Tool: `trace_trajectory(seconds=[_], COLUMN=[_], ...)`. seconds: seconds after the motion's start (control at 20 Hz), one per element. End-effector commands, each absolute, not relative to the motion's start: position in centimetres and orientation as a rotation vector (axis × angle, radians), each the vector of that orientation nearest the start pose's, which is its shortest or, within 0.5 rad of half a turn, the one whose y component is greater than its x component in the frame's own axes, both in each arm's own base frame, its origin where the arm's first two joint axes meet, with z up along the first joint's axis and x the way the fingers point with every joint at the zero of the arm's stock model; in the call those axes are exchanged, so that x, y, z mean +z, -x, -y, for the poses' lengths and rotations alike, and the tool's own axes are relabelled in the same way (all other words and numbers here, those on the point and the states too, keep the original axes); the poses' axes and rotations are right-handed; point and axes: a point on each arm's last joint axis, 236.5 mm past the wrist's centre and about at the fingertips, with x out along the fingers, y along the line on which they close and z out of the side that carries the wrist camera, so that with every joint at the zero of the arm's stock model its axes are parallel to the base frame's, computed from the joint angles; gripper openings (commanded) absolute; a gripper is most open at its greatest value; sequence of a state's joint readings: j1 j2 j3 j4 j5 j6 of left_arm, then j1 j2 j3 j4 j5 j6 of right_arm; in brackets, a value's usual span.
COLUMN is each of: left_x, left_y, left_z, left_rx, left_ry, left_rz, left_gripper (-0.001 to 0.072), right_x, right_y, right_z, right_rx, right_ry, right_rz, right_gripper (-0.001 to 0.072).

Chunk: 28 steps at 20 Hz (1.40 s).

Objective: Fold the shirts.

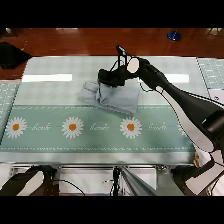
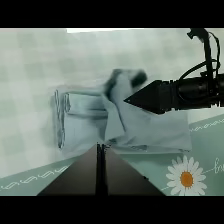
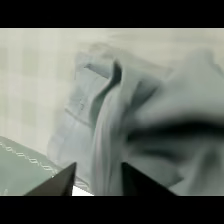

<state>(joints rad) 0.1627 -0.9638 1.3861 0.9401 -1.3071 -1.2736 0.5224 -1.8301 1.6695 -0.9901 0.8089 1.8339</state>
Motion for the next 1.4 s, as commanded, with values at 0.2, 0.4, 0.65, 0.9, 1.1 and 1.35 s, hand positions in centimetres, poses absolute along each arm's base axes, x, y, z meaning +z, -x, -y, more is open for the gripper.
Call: trace_trajectory(seconds=[0.2, 0.4, 0.65, 0.9, 1.1, 1.35], left_x=[18.3, 12.4, 6.0, 6.4, 7.3, 8.0], left_y=[-37.2, -39.7, -40.4, -40.9, -41.4, -40.0], left_z=[8.0, 9.5, 13.1, 12.1, 9.8, 8.7], left_rx=[-0.486, -0.524, -0.606, -0.619, -0.570, -0.573], left_ry=[0.225, 0.256, 0.253, 0.207, 0.229, 0.240], left_rz=[-0.880, -1.018, -1.180, -1.139, -1.107, -1.135], left_gripper=[0.0049, 0.0286, 0.0287, 0.0286, 0.0287, 0.0270], right_x=[4.8, 5.2, 4.8, -0.2, -3.7, -6.2], right_y=[-45.1, -43.8, -38.0, -37.2, -37.3, -39.5], right_z=[-37.7, -24.9, -1.6, -5.5, -9.6, -15.2], right_rx=[0.640, 0.432, -0.074, 0.196, 0.287, 0.330], right_ry=[-0.547, -0.173, 0.235, -0.391, -0.574, -0.710], right_rz=[-1.129, -1.226, -1.583, -1.631, -1.581, -1.413], right_gripper=[0.0492, 0.0492, 0.0491, 0.0599, 0.0599, 0.0599])
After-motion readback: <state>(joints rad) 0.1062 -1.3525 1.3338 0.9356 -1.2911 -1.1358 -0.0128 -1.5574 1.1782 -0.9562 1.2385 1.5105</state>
